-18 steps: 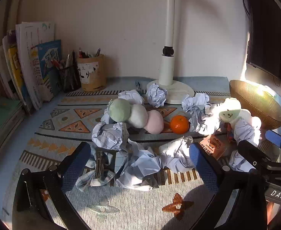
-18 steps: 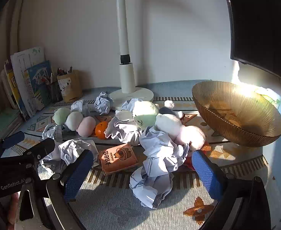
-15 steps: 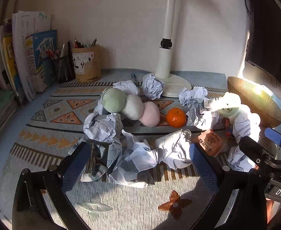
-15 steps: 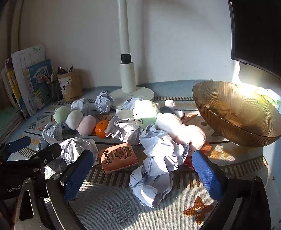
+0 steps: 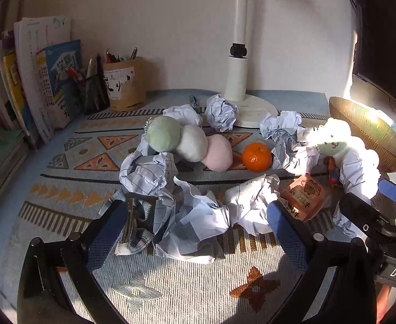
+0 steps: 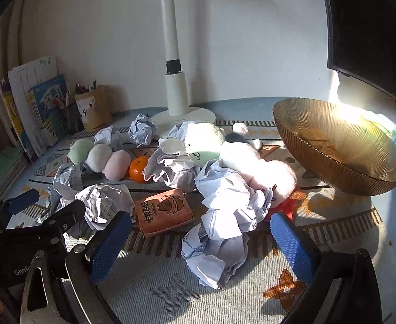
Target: Organize objects
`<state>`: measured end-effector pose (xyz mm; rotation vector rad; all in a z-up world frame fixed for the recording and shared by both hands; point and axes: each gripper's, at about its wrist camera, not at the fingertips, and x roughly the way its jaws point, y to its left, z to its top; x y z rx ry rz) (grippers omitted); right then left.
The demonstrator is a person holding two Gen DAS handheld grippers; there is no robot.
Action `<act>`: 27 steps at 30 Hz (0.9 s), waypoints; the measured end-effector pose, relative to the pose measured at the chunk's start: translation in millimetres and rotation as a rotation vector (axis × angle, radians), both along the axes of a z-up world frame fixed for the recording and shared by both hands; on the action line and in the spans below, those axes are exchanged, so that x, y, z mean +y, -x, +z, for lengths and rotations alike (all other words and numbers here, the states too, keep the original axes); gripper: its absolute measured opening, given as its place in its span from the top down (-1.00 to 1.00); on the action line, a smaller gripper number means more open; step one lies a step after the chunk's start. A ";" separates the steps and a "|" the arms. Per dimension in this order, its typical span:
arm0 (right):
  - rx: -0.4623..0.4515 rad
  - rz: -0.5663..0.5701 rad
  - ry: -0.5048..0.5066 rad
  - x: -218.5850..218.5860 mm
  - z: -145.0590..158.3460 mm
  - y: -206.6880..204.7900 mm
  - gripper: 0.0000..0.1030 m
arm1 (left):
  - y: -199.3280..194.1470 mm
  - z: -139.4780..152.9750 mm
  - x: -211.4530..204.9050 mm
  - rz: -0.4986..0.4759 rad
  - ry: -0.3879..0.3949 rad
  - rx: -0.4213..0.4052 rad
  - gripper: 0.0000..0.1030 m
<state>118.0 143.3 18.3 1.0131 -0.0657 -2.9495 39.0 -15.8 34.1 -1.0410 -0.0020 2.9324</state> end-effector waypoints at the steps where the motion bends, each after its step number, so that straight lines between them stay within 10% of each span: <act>1: -0.005 0.001 -0.003 -0.8 -0.4 1.0 -1.00 | 0.0 0.0 -2.2 0.007 -0.007 -0.002 -0.99; 17: -0.048 0.043 0.198 25.8 -3.2 5.5 -1.00 | 0.9 2.3 -15.9 0.039 -0.051 0.011 -0.99; 27: -0.013 -0.022 0.062 14.4 1.0 1.5 -1.00 | -0.4 1.6 -17.5 0.020 -0.090 0.008 -0.99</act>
